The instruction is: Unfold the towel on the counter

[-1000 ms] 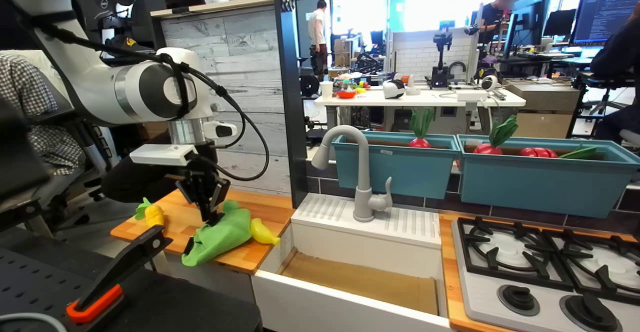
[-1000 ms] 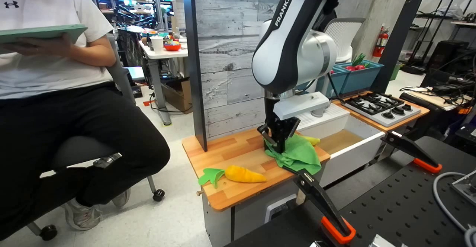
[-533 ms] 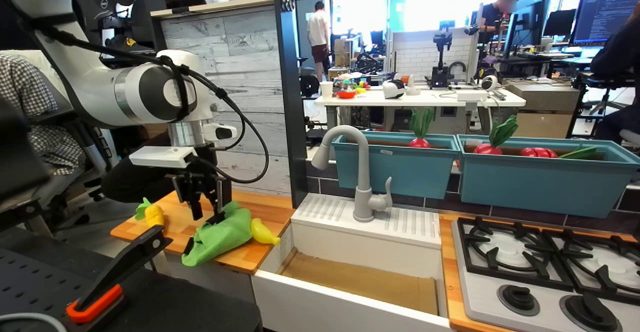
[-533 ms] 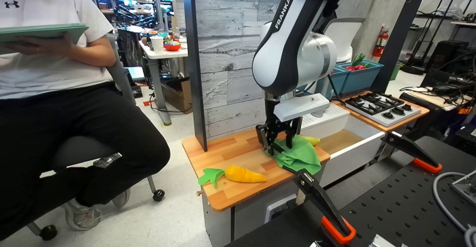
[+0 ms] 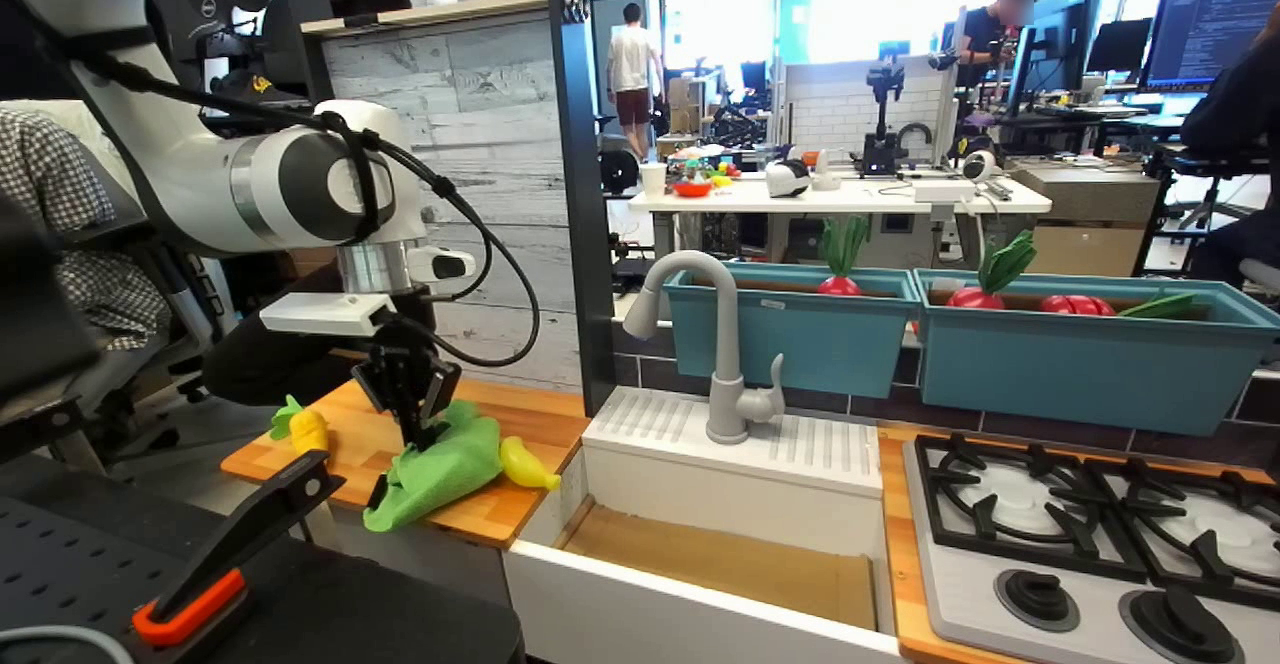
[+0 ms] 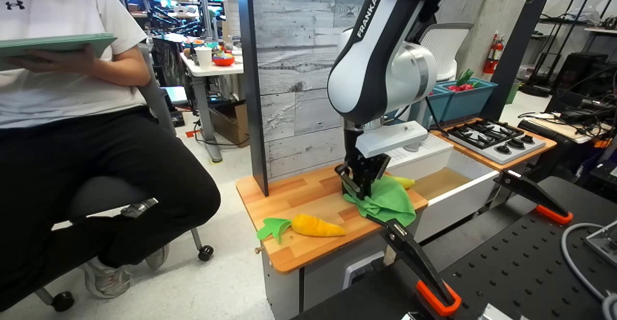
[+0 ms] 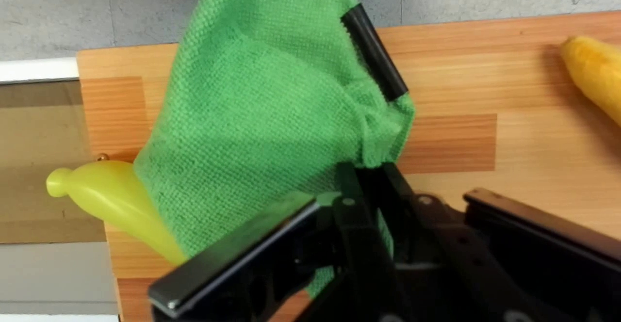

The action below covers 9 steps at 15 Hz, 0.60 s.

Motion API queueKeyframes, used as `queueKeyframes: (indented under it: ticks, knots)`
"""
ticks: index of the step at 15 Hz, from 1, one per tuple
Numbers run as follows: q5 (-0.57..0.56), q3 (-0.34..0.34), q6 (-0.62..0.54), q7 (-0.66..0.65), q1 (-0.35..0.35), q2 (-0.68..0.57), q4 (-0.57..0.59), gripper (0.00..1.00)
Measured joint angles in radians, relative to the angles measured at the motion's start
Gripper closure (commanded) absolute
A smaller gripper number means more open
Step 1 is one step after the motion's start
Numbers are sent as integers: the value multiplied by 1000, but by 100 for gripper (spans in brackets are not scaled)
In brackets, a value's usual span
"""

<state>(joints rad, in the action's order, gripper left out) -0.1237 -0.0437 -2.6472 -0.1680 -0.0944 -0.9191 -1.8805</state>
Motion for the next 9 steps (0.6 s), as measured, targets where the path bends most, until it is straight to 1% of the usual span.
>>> queueKeyframes:
  ticks: [9]
  knots:
    - [0, -1, 0, 3, 0, 1, 1, 99]
